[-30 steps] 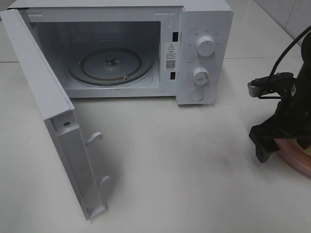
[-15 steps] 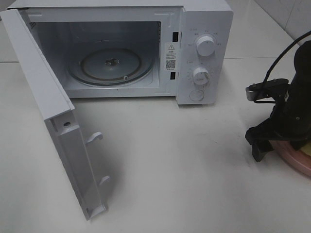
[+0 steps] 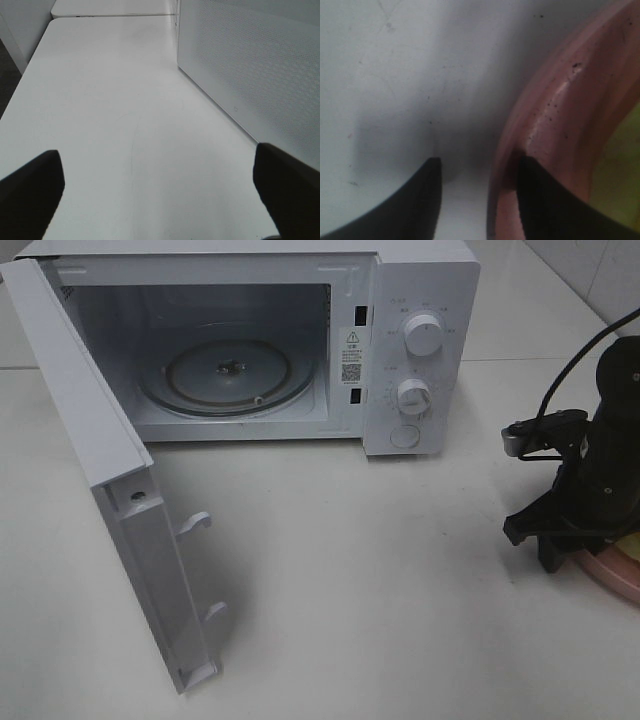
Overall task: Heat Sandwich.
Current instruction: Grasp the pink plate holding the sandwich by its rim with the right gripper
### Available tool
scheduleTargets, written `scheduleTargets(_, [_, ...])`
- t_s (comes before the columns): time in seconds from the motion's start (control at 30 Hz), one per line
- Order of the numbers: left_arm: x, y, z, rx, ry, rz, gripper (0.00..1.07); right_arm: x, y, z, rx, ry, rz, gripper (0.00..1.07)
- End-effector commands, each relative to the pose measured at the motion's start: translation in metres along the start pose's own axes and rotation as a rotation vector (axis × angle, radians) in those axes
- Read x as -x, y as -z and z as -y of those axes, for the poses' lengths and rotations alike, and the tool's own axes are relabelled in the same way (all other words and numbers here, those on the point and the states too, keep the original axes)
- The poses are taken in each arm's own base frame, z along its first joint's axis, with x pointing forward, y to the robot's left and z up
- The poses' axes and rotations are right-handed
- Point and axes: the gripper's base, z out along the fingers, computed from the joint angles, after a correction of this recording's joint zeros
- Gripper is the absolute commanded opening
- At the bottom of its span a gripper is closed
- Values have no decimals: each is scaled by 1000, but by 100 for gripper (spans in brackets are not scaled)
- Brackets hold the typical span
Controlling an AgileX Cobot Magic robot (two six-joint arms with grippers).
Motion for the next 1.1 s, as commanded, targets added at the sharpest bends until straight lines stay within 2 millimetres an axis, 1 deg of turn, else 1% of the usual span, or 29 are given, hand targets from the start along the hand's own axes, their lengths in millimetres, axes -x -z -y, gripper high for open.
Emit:
scheduleTargets(0.03, [-2,3,0,2,5,30,98,1,-4,2,-10,-12,-8,16])
scheduleTargets(0.1, [-2,3,0,2,5,30,98,1,-8,2,-17,-18,-12,0])
scheduleTargets(1.1, [-2,3,0,2,5,30,98,1,-7,2,-17,-18,-11,0])
